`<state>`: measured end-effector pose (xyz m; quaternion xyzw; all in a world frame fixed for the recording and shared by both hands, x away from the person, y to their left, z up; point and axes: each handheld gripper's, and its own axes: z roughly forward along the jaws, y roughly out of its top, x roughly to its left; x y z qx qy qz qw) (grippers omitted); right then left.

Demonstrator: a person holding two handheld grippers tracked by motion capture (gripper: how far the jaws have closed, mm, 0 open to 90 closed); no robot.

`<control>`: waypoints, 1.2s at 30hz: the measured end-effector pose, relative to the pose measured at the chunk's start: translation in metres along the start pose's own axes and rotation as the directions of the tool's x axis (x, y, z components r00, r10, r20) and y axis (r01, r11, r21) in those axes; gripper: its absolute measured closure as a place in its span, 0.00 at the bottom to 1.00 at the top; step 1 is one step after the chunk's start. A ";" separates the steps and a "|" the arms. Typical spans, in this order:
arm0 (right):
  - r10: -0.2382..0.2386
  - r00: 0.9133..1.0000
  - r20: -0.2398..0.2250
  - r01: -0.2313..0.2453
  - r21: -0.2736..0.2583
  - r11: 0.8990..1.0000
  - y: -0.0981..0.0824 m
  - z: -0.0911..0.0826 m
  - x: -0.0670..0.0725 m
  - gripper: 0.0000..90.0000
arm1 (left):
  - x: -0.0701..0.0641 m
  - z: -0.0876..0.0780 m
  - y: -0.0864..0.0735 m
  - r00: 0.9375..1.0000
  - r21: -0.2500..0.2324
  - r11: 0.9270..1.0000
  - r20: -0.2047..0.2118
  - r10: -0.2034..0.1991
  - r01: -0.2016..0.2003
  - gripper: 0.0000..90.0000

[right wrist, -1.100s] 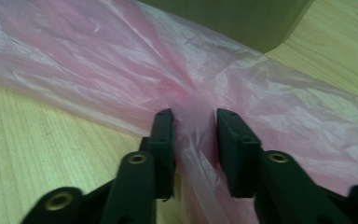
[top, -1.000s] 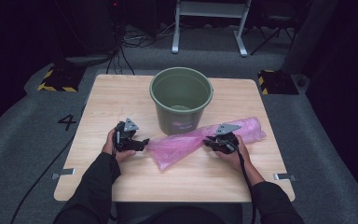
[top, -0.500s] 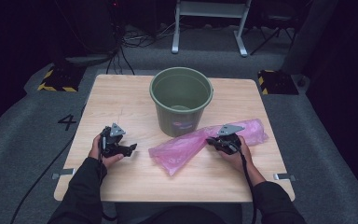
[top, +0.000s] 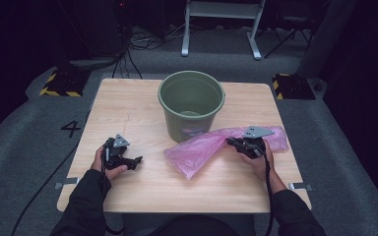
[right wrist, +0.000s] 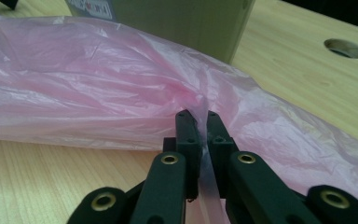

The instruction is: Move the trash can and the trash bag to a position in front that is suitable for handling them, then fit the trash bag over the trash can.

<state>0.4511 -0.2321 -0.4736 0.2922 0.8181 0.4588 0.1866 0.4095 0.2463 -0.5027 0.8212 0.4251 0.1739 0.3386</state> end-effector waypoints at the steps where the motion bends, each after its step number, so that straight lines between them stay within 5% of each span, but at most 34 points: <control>1: 0.005 1.000 -0.006 -0.005 -0.007 1.000 0.001 -0.002 0.000 0.97 | 0.000 0.001 0.000 1.000 -0.009 1.000 0.004 0.003 -0.003 0.15; 13: -0.009 1.000 -0.015 0.008 -0.095 0.995 0.013 -0.017 -0.001 0.98 | 0.002 0.003 0.002 1.000 -0.005 1.000 0.010 0.010 -0.010 0.13; 36: -0.017 0.999 0.050 0.028 -0.220 0.975 0.030 -0.047 -0.001 0.99 | 0.002 0.003 0.002 1.000 -0.006 1.000 0.010 0.010 -0.010 0.13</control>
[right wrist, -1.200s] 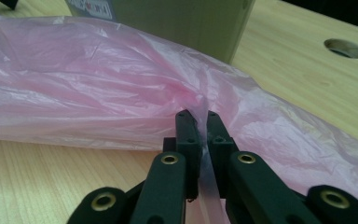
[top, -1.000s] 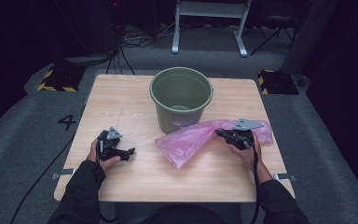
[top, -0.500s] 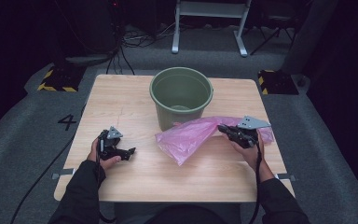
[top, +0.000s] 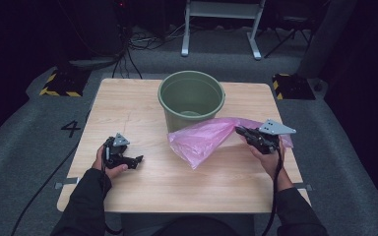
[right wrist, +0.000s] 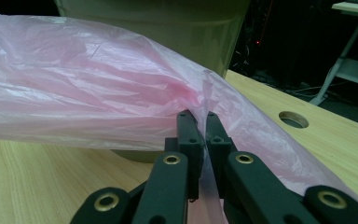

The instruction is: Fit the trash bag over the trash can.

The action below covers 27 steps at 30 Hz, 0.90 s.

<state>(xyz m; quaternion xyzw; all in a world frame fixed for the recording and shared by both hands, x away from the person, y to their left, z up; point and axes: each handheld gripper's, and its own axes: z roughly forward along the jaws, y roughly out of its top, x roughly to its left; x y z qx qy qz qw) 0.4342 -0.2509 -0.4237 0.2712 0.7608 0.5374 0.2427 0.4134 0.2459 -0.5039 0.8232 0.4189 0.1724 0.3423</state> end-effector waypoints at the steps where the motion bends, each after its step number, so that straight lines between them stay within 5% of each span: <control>1: -0.003 1.000 0.001 0.003 -0.004 1.000 0.001 -0.001 0.000 0.99 | 0.000 0.000 0.000 1.000 0.000 1.000 0.000 0.000 0.000 0.13; 13: -0.041 0.999 0.024 0.043 -0.053 0.998 0.015 -0.019 0.008 0.99 | -0.001 0.001 0.001 1.000 0.000 1.000 -0.003 -0.006 0.006 0.12; 27: -0.033 0.999 0.043 0.037 -0.108 0.993 0.026 -0.034 0.010 0.99 | -0.001 0.002 0.002 1.000 0.001 1.000 -0.005 -0.003 0.003 0.12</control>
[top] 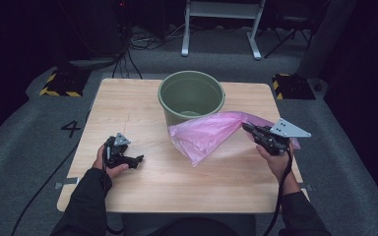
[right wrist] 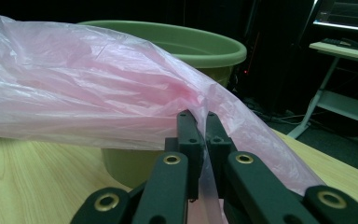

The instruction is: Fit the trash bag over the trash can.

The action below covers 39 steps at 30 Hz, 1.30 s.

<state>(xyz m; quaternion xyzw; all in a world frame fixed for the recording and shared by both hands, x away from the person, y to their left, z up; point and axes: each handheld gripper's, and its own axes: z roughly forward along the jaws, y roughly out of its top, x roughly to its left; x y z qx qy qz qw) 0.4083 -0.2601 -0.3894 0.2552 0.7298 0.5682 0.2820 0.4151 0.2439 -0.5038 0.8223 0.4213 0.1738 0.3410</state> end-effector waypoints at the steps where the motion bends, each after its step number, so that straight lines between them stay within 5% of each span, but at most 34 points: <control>1: -0.002 1.000 0.004 0.002 -0.001 1.000 0.000 -0.001 -0.001 0.99 | 0.000 0.000 0.000 1.000 0.000 1.000 0.000 0.000 0.000 0.12; 16: -0.009 0.997 0.079 0.013 -0.042 0.999 0.027 -0.015 -0.012 0.99 | 0.000 0.000 0.000 1.000 0.000 1.000 0.001 0.001 -0.001 0.12; 39: -0.027 0.986 0.165 0.032 -0.028 0.999 0.049 0.014 -0.034 0.99 | 0.000 0.000 0.002 1.000 0.005 1.000 0.011 0.015 -0.015 0.15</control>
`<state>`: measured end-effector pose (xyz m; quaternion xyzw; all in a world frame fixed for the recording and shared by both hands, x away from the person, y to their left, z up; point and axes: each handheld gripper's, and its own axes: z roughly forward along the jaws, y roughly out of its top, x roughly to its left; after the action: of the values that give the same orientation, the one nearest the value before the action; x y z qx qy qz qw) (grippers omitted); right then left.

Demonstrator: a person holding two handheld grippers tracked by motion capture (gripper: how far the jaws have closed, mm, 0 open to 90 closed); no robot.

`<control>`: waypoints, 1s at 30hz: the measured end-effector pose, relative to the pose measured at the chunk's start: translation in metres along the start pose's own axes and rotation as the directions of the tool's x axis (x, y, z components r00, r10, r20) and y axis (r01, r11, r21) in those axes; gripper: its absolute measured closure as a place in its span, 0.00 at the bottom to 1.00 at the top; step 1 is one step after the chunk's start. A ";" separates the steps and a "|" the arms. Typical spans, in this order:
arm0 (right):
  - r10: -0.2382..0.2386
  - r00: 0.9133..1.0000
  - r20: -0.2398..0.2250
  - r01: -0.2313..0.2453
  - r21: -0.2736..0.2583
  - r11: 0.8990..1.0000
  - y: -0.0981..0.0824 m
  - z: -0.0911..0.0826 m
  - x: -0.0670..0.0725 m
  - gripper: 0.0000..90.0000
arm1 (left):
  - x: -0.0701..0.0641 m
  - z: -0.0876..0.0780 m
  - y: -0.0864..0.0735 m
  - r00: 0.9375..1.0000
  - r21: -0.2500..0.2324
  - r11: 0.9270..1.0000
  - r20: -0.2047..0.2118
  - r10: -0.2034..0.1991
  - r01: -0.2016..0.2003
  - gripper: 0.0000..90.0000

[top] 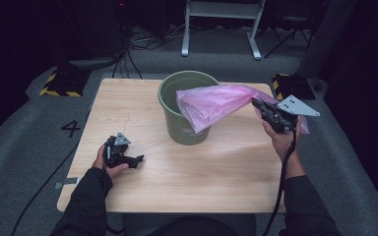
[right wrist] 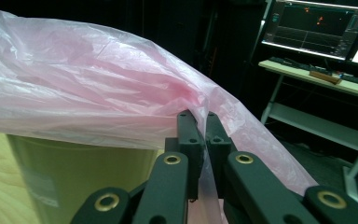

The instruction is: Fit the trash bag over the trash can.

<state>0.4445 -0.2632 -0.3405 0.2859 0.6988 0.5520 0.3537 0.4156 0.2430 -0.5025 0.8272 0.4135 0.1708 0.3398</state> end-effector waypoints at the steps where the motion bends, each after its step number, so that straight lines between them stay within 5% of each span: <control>1: 0.000 1.000 0.003 0.000 0.002 1.000 0.000 0.002 -0.001 0.99 | 0.000 0.000 0.000 1.000 0.003 1.000 0.001 -0.002 0.002 0.16; 10: 0.009 0.999 0.050 -0.011 0.024 1.000 0.003 0.017 -0.006 0.99 | -0.008 -0.001 0.005 1.000 0.006 1.000 -0.021 0.024 -0.023 0.20; 15: 0.005 0.997 0.073 -0.008 0.038 0.999 0.005 0.025 -0.008 0.99 | -0.016 -0.013 0.015 0.999 -0.068 0.997 -0.015 0.045 -0.046 0.21; 18: 0.013 0.996 0.092 -0.018 0.050 0.999 0.005 0.031 -0.007 0.99 | -0.020 -0.024 0.025 0.999 -0.133 0.990 -0.006 0.047 -0.047 0.24; 30: -0.005 0.991 0.136 -0.007 0.093 0.996 0.002 0.042 -0.006 0.99 | -0.029 -0.058 0.051 0.995 -0.266 0.958 -0.018 0.101 -0.102 0.25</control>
<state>0.4822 -0.2432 -0.3433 0.3394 0.6979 0.4984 0.3865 0.3950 0.2227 -0.4250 0.7937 0.3445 0.2440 0.4379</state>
